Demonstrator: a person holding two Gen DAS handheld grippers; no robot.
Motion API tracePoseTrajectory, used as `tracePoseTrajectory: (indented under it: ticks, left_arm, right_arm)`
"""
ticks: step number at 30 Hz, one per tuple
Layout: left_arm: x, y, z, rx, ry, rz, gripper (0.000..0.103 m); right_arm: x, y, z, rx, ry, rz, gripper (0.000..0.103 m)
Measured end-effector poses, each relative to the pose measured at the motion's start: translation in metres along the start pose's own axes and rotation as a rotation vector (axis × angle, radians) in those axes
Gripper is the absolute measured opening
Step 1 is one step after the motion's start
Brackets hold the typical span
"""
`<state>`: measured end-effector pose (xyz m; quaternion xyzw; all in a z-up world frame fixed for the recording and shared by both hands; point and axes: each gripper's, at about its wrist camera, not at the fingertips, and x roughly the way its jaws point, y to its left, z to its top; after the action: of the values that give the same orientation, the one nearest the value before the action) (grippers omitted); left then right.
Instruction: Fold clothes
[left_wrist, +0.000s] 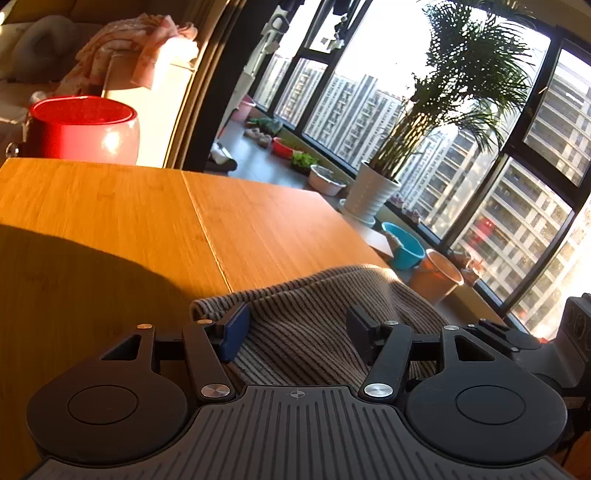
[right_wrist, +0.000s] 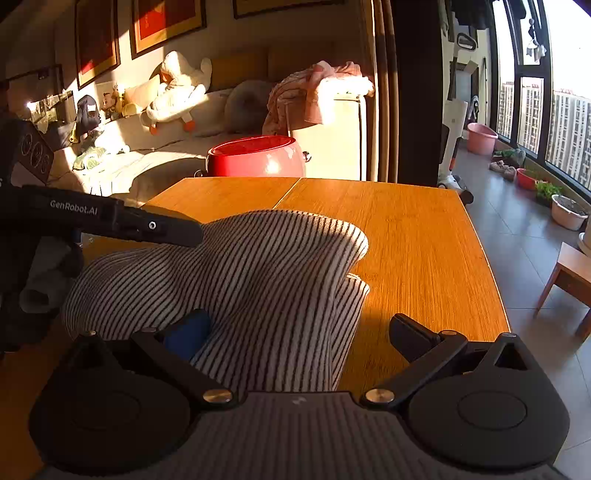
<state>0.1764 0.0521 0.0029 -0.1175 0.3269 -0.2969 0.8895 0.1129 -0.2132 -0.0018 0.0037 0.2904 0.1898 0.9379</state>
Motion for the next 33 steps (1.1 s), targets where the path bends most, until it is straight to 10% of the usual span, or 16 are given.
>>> tracePoseTrajectory:
  ticks: [8, 18, 21, 24, 33]
  left_arm:
    - [-0.022, -0.033, 0.015, 0.162, -0.077, 0.013, 0.082]
    - [0.01, 0.014, -0.001, 0.006, 0.024, 0.081, 0.078]
    - [0.007, 0.011, -0.004, 0.015, 0.024, 0.08, 0.077]
    - [-0.002, 0.01, -0.01, 0.012, 0.029, 0.083, 0.077]
    - [-0.029, -0.022, -0.043, 0.006, 0.103, -0.007, 0.074]
  right_arm:
    - [-0.001, -0.007, -0.002, 0.029, 0.011, 0.037, 0.103]
    - [-0.04, 0.015, 0.004, 0.037, -0.021, 0.155, 0.103]
    - [-0.019, 0.025, -0.008, -0.062, 0.058, 0.033, 0.103]
    - [-0.013, 0.009, -0.004, -0.018, 0.081, 0.096, 0.103]
    - [0.001, -0.003, 0.024, -0.177, -0.012, -0.212, 0.103]
